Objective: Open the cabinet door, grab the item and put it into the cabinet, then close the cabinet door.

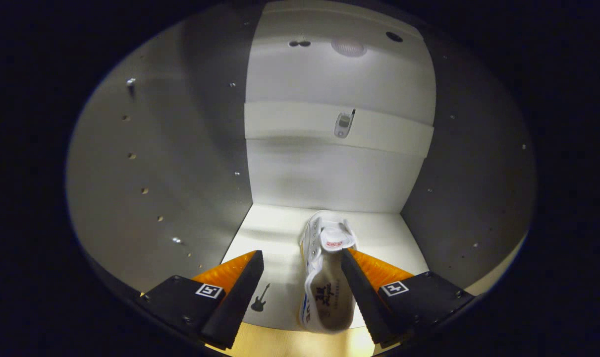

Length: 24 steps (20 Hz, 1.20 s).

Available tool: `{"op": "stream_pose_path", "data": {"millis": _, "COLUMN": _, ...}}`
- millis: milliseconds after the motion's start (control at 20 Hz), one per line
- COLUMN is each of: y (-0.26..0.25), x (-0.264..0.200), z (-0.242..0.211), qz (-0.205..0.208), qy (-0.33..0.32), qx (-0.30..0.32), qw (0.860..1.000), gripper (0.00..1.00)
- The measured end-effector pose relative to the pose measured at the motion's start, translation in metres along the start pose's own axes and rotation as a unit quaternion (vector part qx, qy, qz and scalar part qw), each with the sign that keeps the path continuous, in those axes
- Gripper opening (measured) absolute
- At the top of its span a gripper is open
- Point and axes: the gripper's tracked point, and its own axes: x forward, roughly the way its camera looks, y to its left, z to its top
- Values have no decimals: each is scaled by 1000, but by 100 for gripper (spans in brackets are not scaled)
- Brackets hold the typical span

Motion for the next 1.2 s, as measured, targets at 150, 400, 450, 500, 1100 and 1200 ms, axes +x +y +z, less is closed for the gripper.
{"op": "stream_pose_path", "data": {"millis": 150, "y": 16, "x": -51, "z": 10, "qz": 23, "qy": -32, "qx": 22, "qw": 999, "gripper": 99}}
{"op": "stream_pose_path", "data": {"millis": 400, "y": 19, "x": -140, "z": 2, "qz": 16, "qy": -88, "qx": 14, "qw": 996, "gripper": 99}}
{"op": "stream_pose_path", "data": {"millis": 450, "y": 16, "x": -155, "z": -6, "qz": 6, "qy": -96, "qx": 9, "qw": 995, "gripper": 98}}
{"op": "stream_pose_path", "data": {"millis": 500, "y": 14, "x": -169, "z": -12, "qz": 2, "qy": -106, "qx": 12, "qw": 994, "gripper": 99}}
{"op": "stream_pose_path", "data": {"millis": 1100, "y": -23, "x": -331, "z": -72, "qz": 1, "qy": -175, "qx": 35, "qw": 984, "gripper": 98}}
{"op": "stream_pose_path", "data": {"millis": 1200, "y": -29, "x": -359, "z": -85, "qz": 18, "qy": -173, "qx": 32, "qw": 984, "gripper": 99}}
